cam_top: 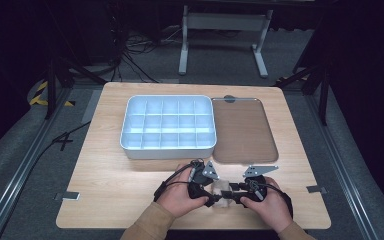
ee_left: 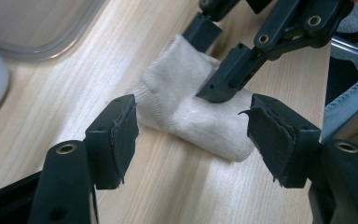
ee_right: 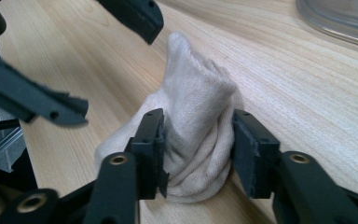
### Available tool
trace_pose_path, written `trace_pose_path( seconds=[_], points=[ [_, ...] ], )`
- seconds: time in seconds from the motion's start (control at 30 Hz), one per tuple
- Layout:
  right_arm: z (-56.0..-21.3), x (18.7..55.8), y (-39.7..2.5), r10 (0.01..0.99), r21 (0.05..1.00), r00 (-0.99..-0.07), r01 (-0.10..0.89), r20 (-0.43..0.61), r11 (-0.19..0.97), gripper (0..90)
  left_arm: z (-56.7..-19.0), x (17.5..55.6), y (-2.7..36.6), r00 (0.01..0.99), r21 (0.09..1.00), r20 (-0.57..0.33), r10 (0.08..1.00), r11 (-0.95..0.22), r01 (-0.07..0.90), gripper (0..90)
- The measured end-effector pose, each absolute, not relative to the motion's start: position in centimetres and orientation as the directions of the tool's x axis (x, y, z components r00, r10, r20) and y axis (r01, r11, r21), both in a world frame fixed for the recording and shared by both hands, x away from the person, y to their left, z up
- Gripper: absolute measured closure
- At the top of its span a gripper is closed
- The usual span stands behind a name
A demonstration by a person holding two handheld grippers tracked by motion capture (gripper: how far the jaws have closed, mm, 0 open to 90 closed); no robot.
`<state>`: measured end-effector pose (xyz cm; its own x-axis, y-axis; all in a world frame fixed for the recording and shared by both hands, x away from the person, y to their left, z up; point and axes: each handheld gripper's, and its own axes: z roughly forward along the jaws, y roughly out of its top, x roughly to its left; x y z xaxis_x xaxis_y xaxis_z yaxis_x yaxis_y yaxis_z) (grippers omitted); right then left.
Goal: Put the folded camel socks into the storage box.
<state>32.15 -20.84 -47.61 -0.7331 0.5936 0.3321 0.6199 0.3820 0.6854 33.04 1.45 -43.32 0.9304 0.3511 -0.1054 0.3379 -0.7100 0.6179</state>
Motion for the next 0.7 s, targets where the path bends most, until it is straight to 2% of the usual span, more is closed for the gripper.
trace_pose_path(
  seconds=[0.13,0.27,0.7],
  points=[
    [-47.3,32.0,-20.7,0.584,0.689,-0.748,0.603,0.314,0.402,68.6,-43.3,33.1,1.6,0.927,0.617,-0.105,0.359,-0.708,0.344,33.9],
    [-47.2,31.9,-20.6,0.582,0.694,-0.756,0.591,0.300,0.410,71.9,-43.2,33.1,1.7,0.928,0.609,-0.102,0.359,-0.714,0.344,33.7],
    [-46.5,31.6,-20.6,0.575,0.701,-0.777,0.560,0.258,0.442,75.8,-43.2,33.3,2.2,0.923,0.611,-0.098,0.372,-0.710,0.350,33.8]
  ],
)
